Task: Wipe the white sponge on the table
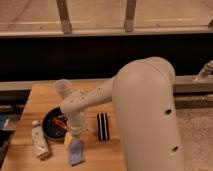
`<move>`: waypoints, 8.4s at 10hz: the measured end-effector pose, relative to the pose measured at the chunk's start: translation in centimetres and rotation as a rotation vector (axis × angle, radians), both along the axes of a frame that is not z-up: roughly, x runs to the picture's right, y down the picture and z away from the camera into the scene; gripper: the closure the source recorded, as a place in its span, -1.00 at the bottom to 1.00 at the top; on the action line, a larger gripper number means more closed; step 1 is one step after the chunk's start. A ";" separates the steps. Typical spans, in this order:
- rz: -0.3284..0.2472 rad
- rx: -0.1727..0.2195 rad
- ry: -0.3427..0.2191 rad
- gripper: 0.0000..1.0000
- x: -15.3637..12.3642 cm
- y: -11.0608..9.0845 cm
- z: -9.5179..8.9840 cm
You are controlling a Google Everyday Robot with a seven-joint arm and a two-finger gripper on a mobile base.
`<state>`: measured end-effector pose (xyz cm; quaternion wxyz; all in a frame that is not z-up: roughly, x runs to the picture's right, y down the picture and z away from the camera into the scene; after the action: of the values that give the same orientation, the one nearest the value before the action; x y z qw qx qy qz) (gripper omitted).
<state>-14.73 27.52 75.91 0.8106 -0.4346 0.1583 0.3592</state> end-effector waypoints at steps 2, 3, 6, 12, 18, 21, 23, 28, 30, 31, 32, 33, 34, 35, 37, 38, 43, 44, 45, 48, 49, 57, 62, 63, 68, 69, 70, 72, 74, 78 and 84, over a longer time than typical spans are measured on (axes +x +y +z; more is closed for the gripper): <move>0.002 -0.018 0.000 -0.60 -0.3 1.0 0.7; 0.005 -0.025 -0.004 -0.60 -0.4 1.3 1.0; 0.002 -0.043 -0.001 -0.34 -1.1 2.2 1.3; 0.006 -0.037 0.002 0.92 -0.7 1.4 1.2; 0.007 0.059 0.048 1.00 0.4 0.1 -0.9; 0.064 0.058 0.106 1.00 5.6 -1.5 -0.2; 0.106 0.050 0.146 1.00 8.8 -2.2 0.5; 0.193 0.084 0.217 1.00 14.1 -6.8 2.7; 0.193 0.128 0.192 1.00 13.2 -9.5 3.3; 0.188 0.153 0.162 1.00 12.0 -10.9 3.6; 0.185 0.173 0.138 1.00 11.1 -11.9 3.9; 0.174 0.185 0.116 1.00 9.9 -12.4 4.0; 0.151 0.198 0.082 1.00 7.8 -12.8 4.0; 0.114 0.206 0.041 1.00 5.3 -12.5 3.6; 0.063 0.204 0.004 1.00 2.3 -10.5 2.5; 0.036 0.195 -0.007 1.00 1.0 -9.2 1.8; 0.012 0.116 0.040 1.00 1.3 -1.7 -0.8; 0.038 0.106 0.067 1.00 3.4 -0.6 -1.3; 0.071 0.098 0.100 1.00 5.8 0.4 -1.9; 0.166 0.083 0.172 1.00 10.8 1.0 -2.4; 0.183 0.080 0.178 1.00 12.1 0.6 -2.0; 0.154 0.105 0.165 1.00 9.9 -9.0 3.7; 0.010 0.116 0.071 1.00 2.5 -9.3 3.9; -0.013 0.115 0.065 1.00 1.9 -8.5 3.3; -0.043 0.069 0.072 1.00 2.2 -1.6 -0.2; -0.028 0.059 0.091 1.00 3.7 -0.7 -0.4; -0.008 0.048 0.119 1.00 5.5 -0.1 -0.5; 0.044 0.035 0.179 1.00 8.9 0.1 -0.1; 0.073 0.041 0.207 1.00 10.9 -1.4 0.9; 0.082 0.088 0.201 1.00 10.9 -7.9 4.0; 0.022 0.137 0.095 0.99 4.4 -11.3 5.6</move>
<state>-10.30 16.22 81.53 0.8260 -0.3622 0.1669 0.3984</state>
